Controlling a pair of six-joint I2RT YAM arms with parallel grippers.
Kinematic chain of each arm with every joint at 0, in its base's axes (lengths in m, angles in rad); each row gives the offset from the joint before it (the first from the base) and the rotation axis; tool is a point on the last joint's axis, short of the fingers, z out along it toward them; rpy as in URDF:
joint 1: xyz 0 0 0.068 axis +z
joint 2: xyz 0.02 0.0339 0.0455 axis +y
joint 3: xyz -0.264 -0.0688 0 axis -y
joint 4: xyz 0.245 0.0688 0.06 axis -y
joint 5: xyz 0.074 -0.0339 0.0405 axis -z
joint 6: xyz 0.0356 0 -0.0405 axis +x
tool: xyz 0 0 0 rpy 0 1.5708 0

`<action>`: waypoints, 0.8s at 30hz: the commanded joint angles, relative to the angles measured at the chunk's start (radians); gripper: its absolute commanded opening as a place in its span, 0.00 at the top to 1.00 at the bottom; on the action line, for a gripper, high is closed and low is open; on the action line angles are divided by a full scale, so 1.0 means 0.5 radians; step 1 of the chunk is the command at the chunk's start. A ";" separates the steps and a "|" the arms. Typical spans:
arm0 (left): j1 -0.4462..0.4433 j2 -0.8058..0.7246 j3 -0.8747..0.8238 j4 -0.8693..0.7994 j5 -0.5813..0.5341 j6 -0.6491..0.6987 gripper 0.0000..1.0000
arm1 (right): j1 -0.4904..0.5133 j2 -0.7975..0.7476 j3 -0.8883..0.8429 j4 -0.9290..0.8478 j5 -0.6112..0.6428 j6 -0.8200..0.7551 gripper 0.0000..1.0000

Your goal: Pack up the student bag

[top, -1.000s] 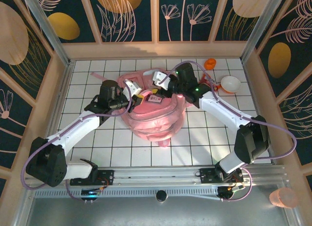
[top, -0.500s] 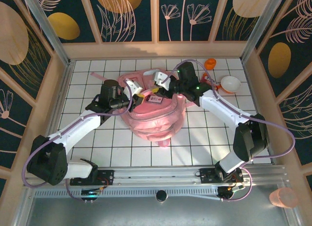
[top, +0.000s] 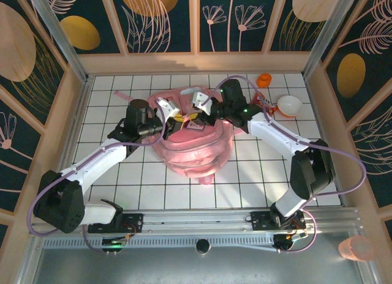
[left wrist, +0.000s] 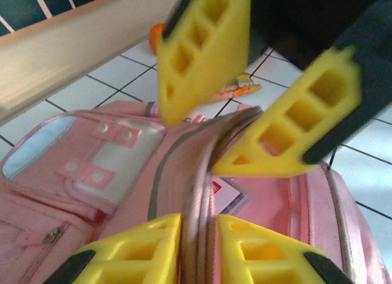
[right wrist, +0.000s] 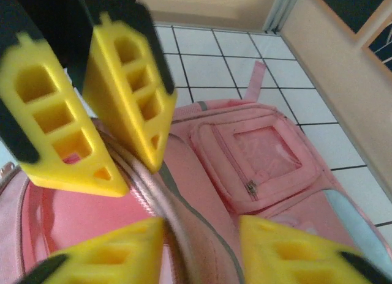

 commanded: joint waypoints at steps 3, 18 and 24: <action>0.036 -0.065 0.027 0.119 0.127 -0.051 0.68 | -0.049 0.010 0.117 -0.045 -0.171 -0.032 0.94; 0.643 -0.114 -0.180 -0.567 0.795 0.644 0.24 | -0.176 0.006 0.197 -0.223 -0.454 -0.166 1.00; 0.642 0.132 -0.012 -0.942 0.749 1.192 0.26 | -0.176 0.004 0.210 -0.297 -0.454 -0.207 1.00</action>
